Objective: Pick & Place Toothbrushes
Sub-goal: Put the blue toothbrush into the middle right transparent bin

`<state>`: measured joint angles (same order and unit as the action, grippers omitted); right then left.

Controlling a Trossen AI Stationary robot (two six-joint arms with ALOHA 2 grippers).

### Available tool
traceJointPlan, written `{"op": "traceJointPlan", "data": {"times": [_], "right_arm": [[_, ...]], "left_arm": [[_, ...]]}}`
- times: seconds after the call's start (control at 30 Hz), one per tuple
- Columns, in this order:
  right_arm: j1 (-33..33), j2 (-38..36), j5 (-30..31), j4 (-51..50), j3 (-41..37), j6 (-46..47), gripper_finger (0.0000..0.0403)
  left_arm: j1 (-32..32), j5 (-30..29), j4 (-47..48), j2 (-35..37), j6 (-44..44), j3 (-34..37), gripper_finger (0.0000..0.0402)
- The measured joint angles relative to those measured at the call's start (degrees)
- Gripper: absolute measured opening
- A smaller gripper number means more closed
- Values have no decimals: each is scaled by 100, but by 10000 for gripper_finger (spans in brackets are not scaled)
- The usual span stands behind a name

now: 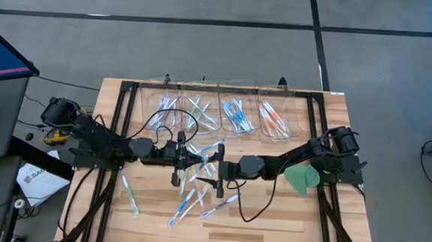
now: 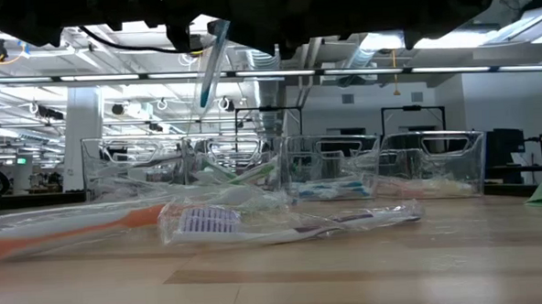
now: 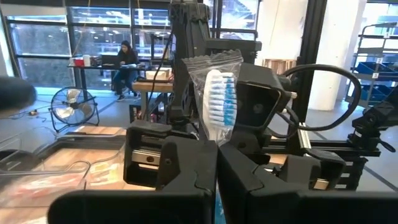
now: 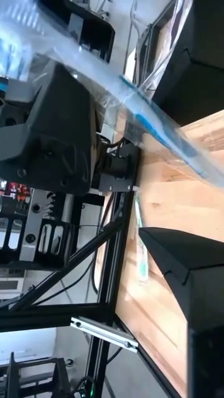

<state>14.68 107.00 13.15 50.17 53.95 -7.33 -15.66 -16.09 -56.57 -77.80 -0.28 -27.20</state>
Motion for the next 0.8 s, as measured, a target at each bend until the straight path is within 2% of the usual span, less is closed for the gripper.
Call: {"op": "traceJointPlan", "data": {"times": [0.1, 0.2, 0.8], "right_arm": [[-49, 0, 0, -2, 0, 126, 252], [-92, 0, 1, -1, 0, 181, 231], [-203, 0, 2, -57, 0, 91, 15]], "left_arm": [[0, -1, -1, 0, -41, 0, 2], [0, -1, 0, 2, -61, 0, 2], [0, 224, 32, 4, -129, 0, 2]]}}
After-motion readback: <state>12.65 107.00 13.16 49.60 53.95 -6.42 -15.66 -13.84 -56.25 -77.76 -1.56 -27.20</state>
